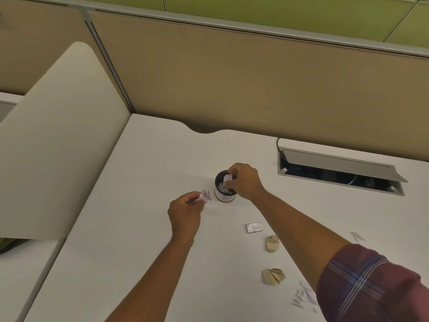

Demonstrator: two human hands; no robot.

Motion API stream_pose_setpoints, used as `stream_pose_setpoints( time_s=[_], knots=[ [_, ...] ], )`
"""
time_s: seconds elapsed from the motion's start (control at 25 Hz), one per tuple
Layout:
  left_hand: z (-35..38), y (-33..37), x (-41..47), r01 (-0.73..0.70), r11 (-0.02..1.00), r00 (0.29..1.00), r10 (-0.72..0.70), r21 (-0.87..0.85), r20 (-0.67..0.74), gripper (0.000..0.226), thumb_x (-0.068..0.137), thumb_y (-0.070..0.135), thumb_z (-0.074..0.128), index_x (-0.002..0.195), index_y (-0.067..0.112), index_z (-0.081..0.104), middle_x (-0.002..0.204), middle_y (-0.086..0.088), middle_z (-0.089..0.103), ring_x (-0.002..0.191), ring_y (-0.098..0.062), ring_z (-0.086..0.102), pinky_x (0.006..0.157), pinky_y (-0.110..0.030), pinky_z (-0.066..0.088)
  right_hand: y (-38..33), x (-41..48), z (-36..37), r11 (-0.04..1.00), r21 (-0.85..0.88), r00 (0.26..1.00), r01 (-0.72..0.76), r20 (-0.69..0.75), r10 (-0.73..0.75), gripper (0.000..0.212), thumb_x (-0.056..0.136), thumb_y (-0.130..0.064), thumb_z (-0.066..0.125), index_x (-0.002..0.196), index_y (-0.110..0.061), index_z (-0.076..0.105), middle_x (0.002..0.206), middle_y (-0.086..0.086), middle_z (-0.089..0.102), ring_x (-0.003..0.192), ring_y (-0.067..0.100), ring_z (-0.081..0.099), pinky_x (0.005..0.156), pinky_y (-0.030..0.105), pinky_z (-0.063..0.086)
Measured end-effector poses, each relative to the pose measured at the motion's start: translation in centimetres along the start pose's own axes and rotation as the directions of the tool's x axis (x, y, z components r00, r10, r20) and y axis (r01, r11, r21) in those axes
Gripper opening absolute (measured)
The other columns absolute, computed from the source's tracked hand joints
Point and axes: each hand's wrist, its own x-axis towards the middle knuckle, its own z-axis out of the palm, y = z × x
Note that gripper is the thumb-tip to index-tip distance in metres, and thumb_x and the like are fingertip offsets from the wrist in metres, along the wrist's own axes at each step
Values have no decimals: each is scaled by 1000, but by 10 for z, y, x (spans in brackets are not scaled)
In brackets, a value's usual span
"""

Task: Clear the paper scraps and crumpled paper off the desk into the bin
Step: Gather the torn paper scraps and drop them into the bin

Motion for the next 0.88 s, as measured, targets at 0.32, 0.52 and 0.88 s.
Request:
stream_pose_setpoints(
  time_s=[0.32,0.52,0.88],
  knots=[
    [53,40,33,-191,961,981,180,199,71,17,78,7,73,86,19,82,81,5,80,80,-17,75,77,-35,62,43,-34,-17,955,284,967,-91,-205,153,10,88,-22,70,96,-16,72,94,-3,74,85,20,72,86,40,59],
    [83,41,43,-305,872,950,250,382,188,15,80,5,72,89,12,82,89,-3,81,85,-19,74,78,-30,61,84,-69,-24,918,367,949,-149,-207,237,8,86,-23,69,92,-23,74,89,-10,75,85,15,73,86,44,61],
    [99,39,34,-330,776,942,238,538,236,17,85,11,77,102,9,80,107,-12,79,102,-29,73,93,-38,60,161,-123,-53,909,375,940,-182,-204,273,10,88,-17,66,90,-22,74,87,-8,74,82,16,72,81,40,62]
  ],
)
